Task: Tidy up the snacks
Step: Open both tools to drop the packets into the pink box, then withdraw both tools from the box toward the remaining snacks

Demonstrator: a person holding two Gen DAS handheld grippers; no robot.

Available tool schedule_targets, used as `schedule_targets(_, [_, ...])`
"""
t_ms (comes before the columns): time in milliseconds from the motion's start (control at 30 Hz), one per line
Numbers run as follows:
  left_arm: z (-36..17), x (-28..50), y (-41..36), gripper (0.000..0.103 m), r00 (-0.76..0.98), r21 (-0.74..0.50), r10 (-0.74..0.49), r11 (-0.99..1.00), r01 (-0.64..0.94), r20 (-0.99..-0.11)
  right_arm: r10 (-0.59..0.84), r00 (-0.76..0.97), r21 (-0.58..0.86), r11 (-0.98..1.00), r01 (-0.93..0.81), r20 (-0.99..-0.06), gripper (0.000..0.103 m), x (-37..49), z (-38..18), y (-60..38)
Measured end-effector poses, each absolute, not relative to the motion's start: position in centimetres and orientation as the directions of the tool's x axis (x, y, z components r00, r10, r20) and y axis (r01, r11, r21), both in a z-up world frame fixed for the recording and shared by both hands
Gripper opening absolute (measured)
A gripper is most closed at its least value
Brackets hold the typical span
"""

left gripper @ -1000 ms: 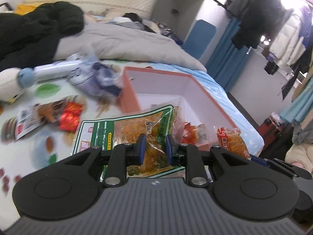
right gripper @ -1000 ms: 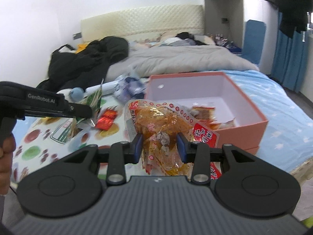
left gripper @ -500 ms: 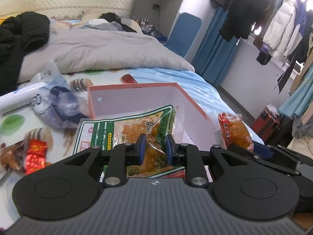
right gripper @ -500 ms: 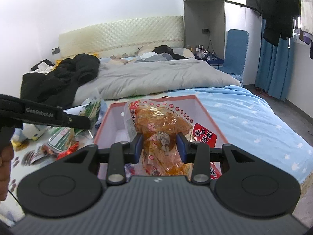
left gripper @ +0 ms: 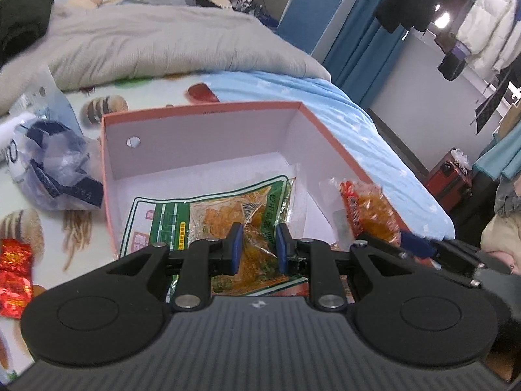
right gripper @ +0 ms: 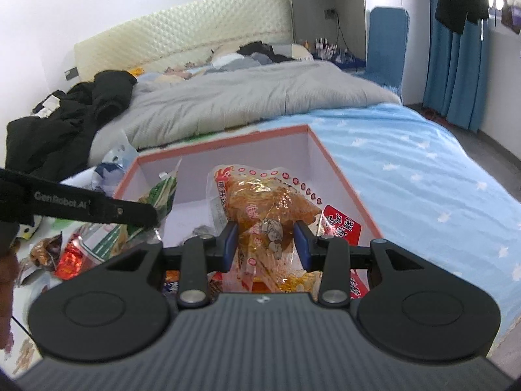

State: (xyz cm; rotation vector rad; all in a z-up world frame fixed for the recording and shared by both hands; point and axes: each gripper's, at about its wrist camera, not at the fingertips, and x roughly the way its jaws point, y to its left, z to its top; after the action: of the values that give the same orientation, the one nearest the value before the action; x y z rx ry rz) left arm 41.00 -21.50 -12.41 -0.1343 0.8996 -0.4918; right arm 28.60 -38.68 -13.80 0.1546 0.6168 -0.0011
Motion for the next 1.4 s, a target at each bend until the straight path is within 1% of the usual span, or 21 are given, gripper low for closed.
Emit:
schedule_targets(133, [-13.3, 41.9, -21.9, 0.026, 0.512, -0.303, -0.455, 0.884, 0.355, -0.729, 0.061, 0.792, 0.171, 0.984, 0.056, -0.607, 0.044, 29.5, -15.3, -39.0])
schedule_targets(200, [-13.3, 41.9, -22.1, 0.027, 0.512, -0.287, -0.447, 0.887, 0.362, -0.734, 0.066, 0.784, 0.185, 0.981, 0.063, -0.617, 0.049, 29.8, -15.7, -39.1])
schedule_targets(233, [-13.3, 42.0, -22.1, 0.030, 0.515, -0.274, -0.435, 0.891, 0.361, -0.738, 0.071, 0.780, 0.194, 0.979, 0.066, -0.621, 0.055, 29.9, -15.9, -39.1])
schedule_targets(300, [-12.9, 41.6, -21.8, 0.031, 0.526, -0.271, -0.433, 0.893, 0.359, -0.732, 0.075, 0.780, 0.201, 0.977, 0.066, -0.621, 0.059, 29.7, -15.9, -39.1])
schedule_targets(367, [-12.2, 41.1, -21.4, 0.033, 0.539, -0.269, -0.433, 0.894, 0.357, -0.723, 0.071, 0.781, 0.196, 0.978, 0.067, -0.621, 0.059, 29.5, -15.7, -39.2])
schedule_targets(567, [-9.5, 38.4, -19.9, 0.034, 0.581, -0.260, -0.432, 0.897, 0.358, -0.690, 0.059, 0.800, 0.175, 0.983, 0.059, -0.597, 0.059, 27.8, -14.1, -38.5])
schedule_targets(1000, [-4.5, 28.0, -15.7, 0.034, 0.642, -0.271, -0.445, 0.894, 0.356, -0.625, 0.057, 0.851, 0.148, 0.989, 0.024, -0.522, 0.059, 20.5, -9.1, -35.3])
schedule_targets(1133, [-3.7, 25.1, -14.8, 0.034, 0.651, -0.277, -0.453, 0.890, 0.361, -0.609, 0.055, 0.865, 0.139, 0.990, 0.017, -0.498, 0.059, 18.0, -8.1, -34.3])
schedule_targets(1400, [-3.3, 19.3, -12.4, 0.034, 0.662, -0.289, -0.456, 0.890, 0.353, -0.595, 0.084, 0.873, 0.173, 0.985, 0.000, -0.480, 0.059, 13.8, -7.7, -32.4])
